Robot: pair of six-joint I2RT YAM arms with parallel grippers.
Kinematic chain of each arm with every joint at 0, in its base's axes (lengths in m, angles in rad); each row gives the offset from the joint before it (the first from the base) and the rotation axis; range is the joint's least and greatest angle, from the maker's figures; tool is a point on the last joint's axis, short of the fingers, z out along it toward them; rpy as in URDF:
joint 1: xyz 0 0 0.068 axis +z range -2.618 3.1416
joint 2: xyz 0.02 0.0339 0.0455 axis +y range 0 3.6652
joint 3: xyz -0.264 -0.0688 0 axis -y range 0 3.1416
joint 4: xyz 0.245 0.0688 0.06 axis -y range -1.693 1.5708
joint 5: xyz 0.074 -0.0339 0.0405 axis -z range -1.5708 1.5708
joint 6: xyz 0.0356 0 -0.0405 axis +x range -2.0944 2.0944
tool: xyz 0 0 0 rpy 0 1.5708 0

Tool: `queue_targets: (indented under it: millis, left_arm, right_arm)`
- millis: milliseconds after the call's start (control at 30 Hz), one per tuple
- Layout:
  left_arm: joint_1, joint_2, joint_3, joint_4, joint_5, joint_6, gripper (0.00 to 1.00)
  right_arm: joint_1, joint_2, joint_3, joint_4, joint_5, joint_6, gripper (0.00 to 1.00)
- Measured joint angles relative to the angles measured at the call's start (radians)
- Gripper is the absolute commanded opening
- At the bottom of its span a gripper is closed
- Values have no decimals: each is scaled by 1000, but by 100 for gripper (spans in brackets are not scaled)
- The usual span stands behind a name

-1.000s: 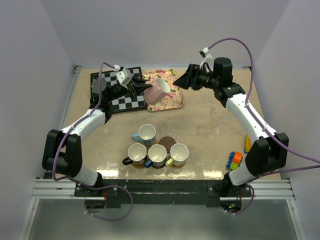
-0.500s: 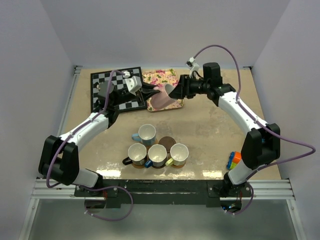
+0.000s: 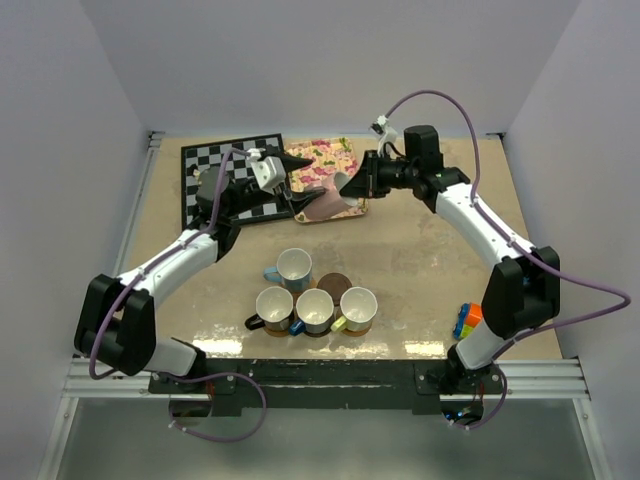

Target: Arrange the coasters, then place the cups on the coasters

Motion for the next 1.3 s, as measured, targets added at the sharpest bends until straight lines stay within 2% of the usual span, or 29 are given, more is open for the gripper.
queue_targets:
  millis: [133,267,533,633,867,1300]
  left_arm:
    - [11,-15,0,-23,-68,-19,84]
    - [31,-57,6,-147,-137,-19,84]
    - [215,-138,-2,-278,-257,-119,86]
    - [238,-151,-2,-310,-320,-142,86]
    - [245,-151,-1,-391,-467,-153,86]
    - [248,-151,10,-438,-531,-153,86]
  right_arm:
    - [5,-38,0,-1,100,-3,0]
    - [5,-107,12,-37,264,-37,0]
    - [19,-182,19,-148,608,-119,0]
    - [54,-196,-27,-181,697,-120,0]
    - [161,-195,-110,-281,755,-98,0]
    - [293,-160,-149,-316,789,-57,0]
